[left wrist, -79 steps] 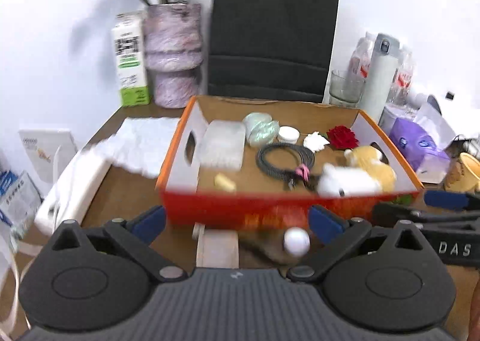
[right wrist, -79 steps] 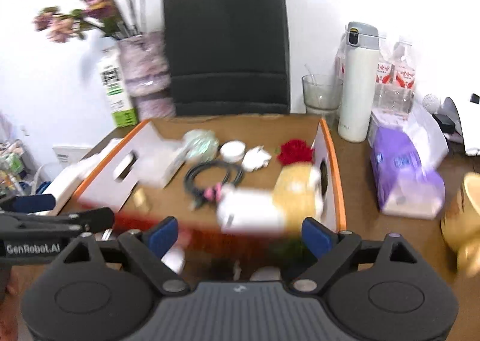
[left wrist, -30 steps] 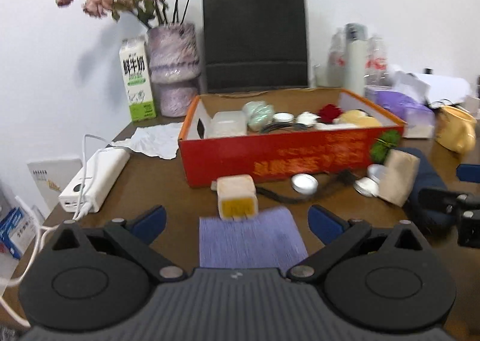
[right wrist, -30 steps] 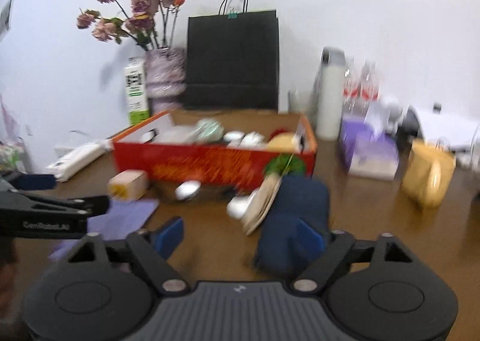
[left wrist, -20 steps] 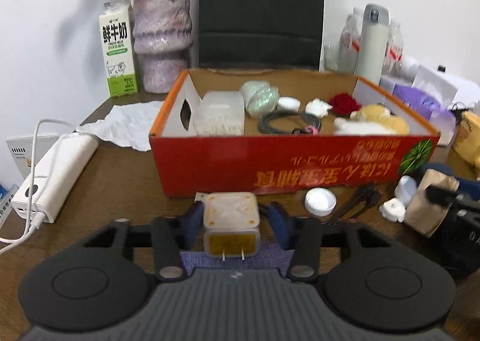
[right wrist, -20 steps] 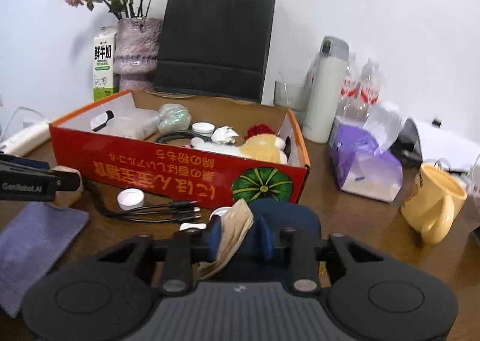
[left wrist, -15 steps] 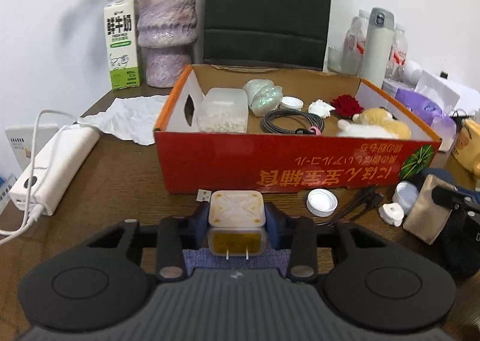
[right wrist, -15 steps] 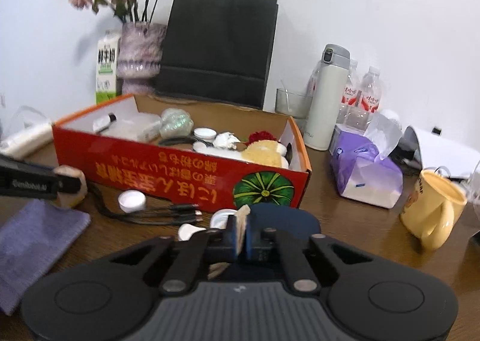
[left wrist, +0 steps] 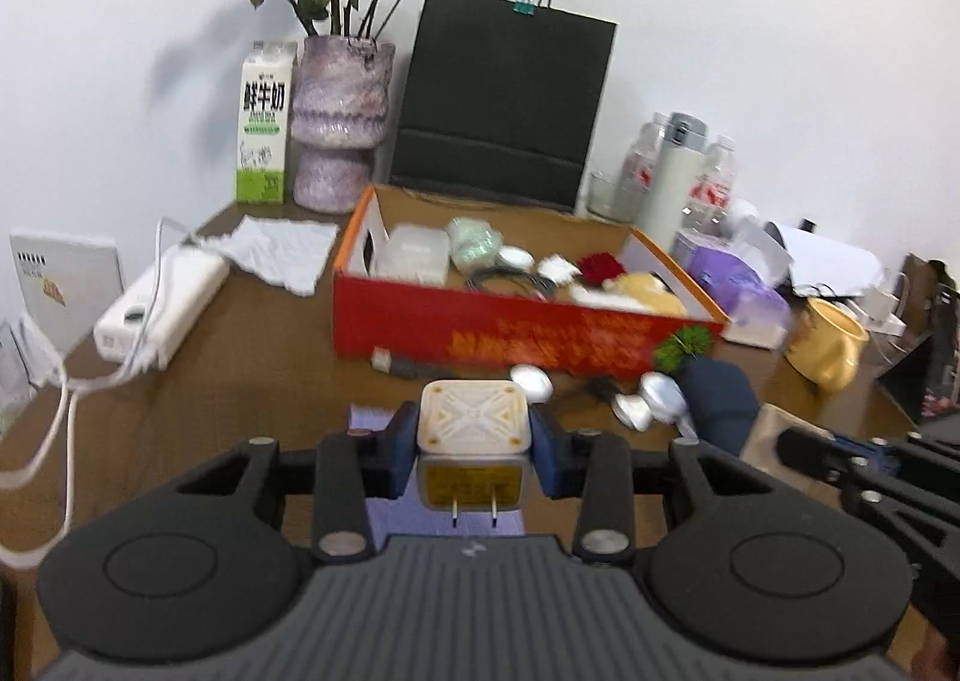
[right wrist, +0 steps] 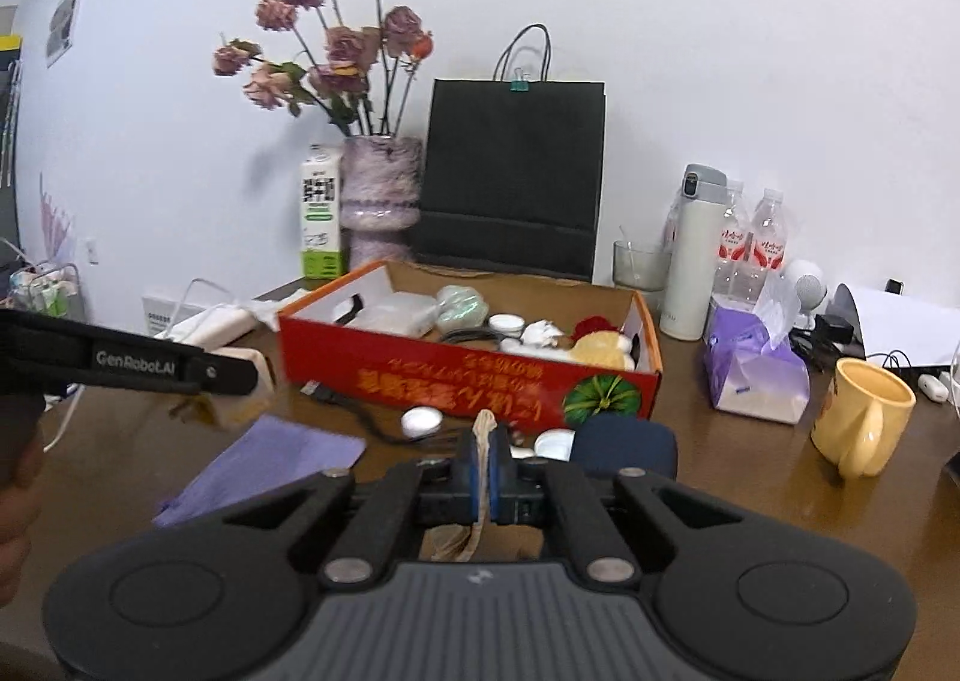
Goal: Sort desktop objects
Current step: 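Grasp the white plug charger with left tool while right tool grasps the beige tag, then carry charger and beige tag into the cardboard box and open both tools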
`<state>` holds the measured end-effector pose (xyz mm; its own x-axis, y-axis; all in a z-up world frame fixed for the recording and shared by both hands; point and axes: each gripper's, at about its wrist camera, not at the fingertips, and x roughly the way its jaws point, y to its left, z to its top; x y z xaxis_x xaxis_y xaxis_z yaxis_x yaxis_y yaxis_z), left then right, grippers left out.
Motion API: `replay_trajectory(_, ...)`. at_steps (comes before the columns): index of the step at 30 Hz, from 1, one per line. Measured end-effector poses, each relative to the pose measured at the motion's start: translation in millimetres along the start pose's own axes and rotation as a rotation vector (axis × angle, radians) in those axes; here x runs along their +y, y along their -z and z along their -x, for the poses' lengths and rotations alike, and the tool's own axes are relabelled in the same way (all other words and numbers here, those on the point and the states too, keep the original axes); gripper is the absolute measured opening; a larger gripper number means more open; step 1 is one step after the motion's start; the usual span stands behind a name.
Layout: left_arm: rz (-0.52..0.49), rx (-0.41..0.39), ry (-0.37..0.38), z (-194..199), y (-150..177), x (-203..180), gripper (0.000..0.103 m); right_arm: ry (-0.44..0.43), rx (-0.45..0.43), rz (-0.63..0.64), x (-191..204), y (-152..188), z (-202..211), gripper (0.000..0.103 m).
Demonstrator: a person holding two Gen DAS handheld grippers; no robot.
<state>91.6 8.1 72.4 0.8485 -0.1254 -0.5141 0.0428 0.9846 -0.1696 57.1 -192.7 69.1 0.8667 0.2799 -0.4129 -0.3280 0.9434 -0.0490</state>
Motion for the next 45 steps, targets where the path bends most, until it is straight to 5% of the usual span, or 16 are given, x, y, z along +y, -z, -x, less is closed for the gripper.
replay_trajectory(10, 0.008, 0.091, 0.020, 36, 57, -5, 0.039, 0.009, 0.027, -0.001, 16, 29, 49, 0.002)
replay_trajectory(21, 0.008, 0.079, 0.018, 39, 55, -6, 0.039, 0.026, 0.010, 0.018, 18, 24, 51, 0.002)
replay_trajectory(26, 0.014, 0.025, 0.027, 29, 23, -6, 0.039, 0.026, -0.020, 0.026, 8, 3, 40, 0.002)
replay_trajectory(34, -0.011, -0.062, 0.016, -19, -81, 2, 0.039, -0.049, -0.118, 0.069, -14, -75, -7, 0.002)
replay_trajectory(40, 0.002, 0.011, 0.079, -94, -147, 7, 0.039, -0.150, -0.085, 0.024, -36, -138, -91, 0.002)
replay_trajectory(45, -0.118, 0.091, -0.009, -181, -152, -6, 0.039, -0.155, 0.013, -0.018, -50, -166, -195, 0.002)
